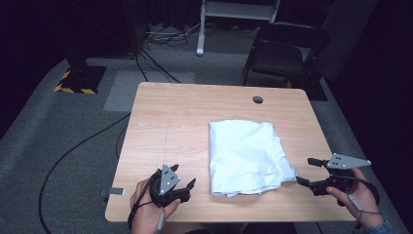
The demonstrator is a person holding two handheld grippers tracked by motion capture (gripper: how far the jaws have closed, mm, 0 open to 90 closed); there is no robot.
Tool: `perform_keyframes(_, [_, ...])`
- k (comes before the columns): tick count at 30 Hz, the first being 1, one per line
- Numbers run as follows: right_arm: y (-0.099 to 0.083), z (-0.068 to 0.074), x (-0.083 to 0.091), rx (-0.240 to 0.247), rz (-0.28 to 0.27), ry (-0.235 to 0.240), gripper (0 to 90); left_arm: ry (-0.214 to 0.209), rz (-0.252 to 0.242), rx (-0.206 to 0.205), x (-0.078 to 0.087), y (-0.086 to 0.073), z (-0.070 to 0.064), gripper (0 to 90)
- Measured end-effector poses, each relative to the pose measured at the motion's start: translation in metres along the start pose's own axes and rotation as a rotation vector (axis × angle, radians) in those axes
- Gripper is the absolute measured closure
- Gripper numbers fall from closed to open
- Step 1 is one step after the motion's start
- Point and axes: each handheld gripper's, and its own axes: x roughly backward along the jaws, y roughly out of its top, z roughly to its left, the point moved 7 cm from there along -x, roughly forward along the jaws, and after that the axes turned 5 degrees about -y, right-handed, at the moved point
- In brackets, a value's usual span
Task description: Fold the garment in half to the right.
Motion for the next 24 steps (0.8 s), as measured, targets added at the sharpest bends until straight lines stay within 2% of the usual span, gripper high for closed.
perform_keyframes(3, [-0.005, -0.006, 0.002, 0.019, 0.012, -0.025, 11.7, 0.01, 0.007, 0.02, 0.003, -0.007, 0.006, 27.8])
perform_keyframes(19, [-0.036, -0.03, 0.004, -0.034, 0.046, -0.052, 11.4, 0.037, 0.026, 0.051, 0.012, -0.027, 0.029, 26.5])
perform_keyframes(24, [-0.047, -0.035, 0.003, -0.047, 0.055, -0.06, 11.4, 0.04, 0.049, 0.046, 0.012, -0.036, 0.034, 26.9])
